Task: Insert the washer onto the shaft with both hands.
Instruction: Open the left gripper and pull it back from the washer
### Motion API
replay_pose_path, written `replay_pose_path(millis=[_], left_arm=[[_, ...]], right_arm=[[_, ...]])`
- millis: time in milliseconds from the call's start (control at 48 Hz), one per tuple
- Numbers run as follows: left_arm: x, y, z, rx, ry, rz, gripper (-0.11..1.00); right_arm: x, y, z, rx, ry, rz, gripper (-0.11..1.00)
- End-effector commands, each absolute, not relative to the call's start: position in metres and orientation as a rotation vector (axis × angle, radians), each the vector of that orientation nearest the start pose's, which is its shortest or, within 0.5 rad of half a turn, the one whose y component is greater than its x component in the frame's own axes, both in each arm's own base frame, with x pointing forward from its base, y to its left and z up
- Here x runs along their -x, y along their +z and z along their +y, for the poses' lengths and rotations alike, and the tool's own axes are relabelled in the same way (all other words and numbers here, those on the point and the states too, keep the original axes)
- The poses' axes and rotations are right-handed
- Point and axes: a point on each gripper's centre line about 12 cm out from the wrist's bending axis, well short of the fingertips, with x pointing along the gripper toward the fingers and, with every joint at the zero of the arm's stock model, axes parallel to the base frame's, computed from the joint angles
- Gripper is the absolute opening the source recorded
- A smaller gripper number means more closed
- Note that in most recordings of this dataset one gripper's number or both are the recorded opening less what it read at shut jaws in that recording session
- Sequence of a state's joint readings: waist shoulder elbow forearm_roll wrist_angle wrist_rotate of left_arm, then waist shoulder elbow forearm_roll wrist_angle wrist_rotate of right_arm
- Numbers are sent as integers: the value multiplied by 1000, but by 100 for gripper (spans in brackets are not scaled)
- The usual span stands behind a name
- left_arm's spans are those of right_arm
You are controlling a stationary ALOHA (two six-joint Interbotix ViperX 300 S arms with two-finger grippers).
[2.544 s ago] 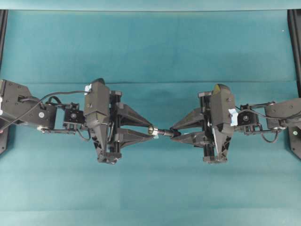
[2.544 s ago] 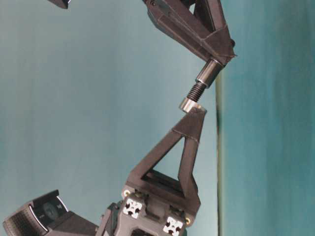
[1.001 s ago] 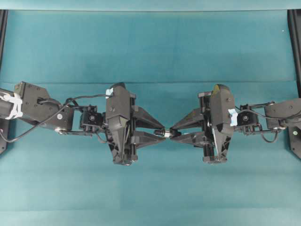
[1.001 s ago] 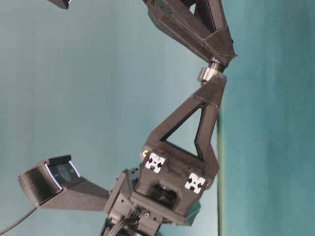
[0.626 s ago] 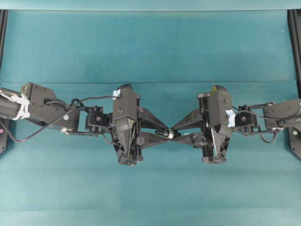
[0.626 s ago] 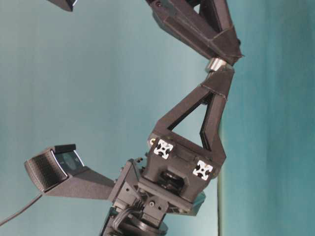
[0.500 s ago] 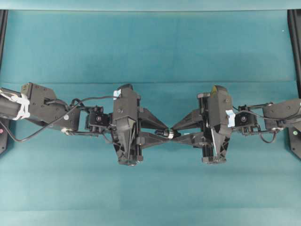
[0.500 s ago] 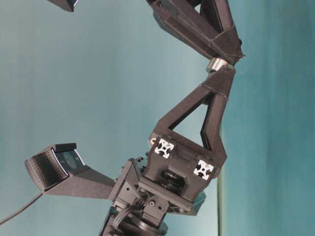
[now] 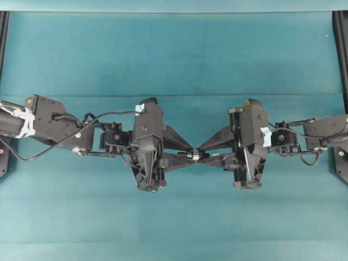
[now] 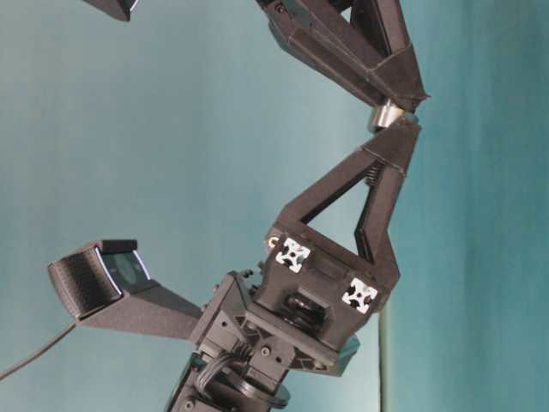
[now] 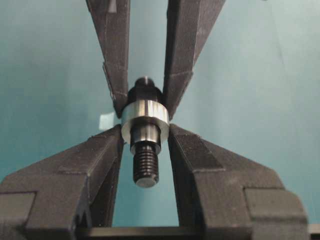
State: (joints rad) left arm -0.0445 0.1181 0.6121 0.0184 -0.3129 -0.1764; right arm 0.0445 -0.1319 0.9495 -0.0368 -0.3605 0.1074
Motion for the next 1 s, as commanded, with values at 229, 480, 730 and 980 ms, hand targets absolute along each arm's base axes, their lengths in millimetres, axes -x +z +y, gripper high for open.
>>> replay_pose_path(millis=[229, 480, 730, 980], left_arm=[[-424, 190, -20, 124, -26, 380, 94], [-421, 195, -20, 104, -29, 383, 91], [-421, 197, -21, 105, -31, 378, 91], [-403, 206, -20, 111, -29, 375, 90]], right_arm=[[-337, 172, 17, -72, 41, 423, 0], [-337, 171, 17, -71, 41, 426, 0], [-337, 171, 17, -72, 41, 426, 0], [-337, 171, 17, -72, 41, 426, 0]])
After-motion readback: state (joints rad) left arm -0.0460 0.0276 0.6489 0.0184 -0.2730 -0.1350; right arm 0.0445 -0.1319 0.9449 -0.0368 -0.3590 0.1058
